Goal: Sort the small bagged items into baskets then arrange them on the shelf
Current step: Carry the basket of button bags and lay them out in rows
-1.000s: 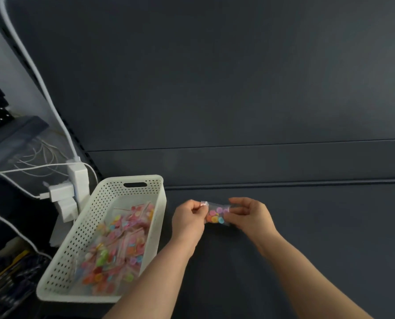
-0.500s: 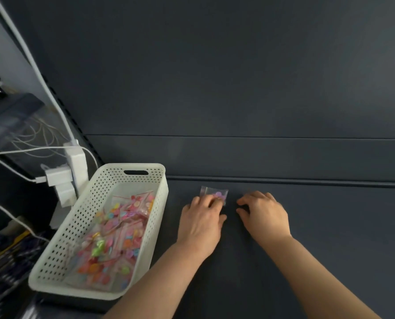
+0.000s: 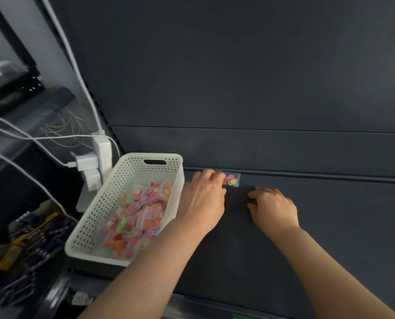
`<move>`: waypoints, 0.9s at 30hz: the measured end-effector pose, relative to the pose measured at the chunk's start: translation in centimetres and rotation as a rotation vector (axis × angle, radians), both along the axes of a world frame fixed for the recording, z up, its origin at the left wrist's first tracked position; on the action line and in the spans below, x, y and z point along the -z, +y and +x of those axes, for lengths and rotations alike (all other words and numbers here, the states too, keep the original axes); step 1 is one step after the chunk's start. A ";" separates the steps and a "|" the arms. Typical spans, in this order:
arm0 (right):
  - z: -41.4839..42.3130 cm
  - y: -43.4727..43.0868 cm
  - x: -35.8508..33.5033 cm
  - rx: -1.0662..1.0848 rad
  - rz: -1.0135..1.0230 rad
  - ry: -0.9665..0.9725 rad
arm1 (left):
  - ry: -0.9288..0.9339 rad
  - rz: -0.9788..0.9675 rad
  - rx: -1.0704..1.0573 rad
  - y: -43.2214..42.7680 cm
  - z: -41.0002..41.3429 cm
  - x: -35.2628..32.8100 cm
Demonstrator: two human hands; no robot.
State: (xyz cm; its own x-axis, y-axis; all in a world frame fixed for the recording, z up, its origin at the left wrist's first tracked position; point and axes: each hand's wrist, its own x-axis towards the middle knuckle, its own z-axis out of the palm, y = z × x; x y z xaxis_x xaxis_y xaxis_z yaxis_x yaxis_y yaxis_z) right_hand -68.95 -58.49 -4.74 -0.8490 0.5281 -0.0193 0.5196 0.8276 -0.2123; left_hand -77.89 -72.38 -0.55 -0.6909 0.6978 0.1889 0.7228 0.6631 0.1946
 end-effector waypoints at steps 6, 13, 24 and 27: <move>-2.2 -6.9 -2.9 -0.160 -0.141 0.170 | 0.042 0.043 -0.260 -9.5 -3.4 -1.8; -4.1 -14.1 -3.6 -0.296 -0.515 0.245 | -0.118 0.031 -0.385 -15.7 -7.0 -0.9; -3.7 -16.7 -3.8 -0.129 -0.441 0.310 | -0.169 -0.070 -0.377 -12.7 -8.7 0.1; -2.9 -16.0 -3.8 -0.061 -0.432 0.315 | -0.181 0.010 -0.378 -12.5 -8.9 0.2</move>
